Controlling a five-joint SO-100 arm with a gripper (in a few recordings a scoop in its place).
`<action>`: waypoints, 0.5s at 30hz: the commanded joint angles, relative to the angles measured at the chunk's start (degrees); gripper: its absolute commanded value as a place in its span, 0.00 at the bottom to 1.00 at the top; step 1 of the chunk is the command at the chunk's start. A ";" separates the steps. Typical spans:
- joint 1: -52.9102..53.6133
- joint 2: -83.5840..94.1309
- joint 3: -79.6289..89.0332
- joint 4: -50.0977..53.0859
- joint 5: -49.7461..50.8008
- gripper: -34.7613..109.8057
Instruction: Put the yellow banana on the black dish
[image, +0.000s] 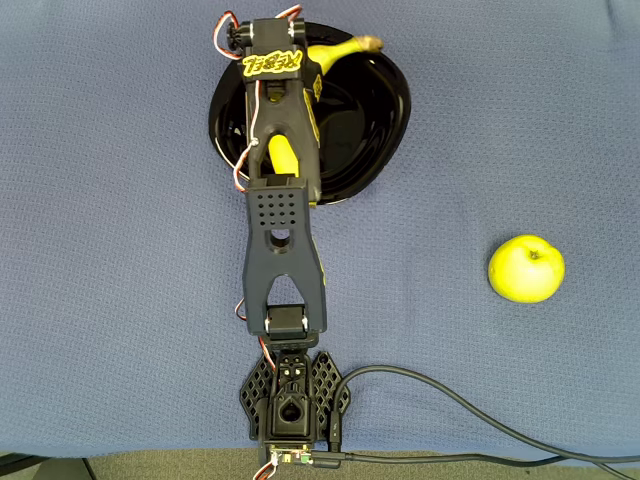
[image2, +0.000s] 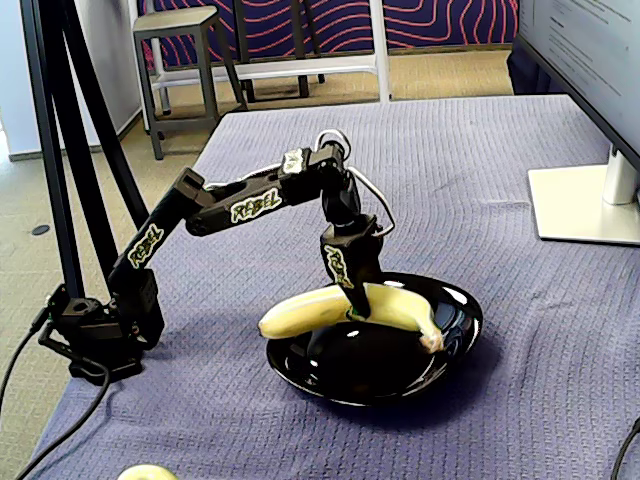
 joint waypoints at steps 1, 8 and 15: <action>1.58 4.57 0.18 0.88 1.05 0.34; 2.02 4.83 -0.44 -1.41 5.27 0.41; 1.49 5.19 -0.35 -1.41 5.63 0.41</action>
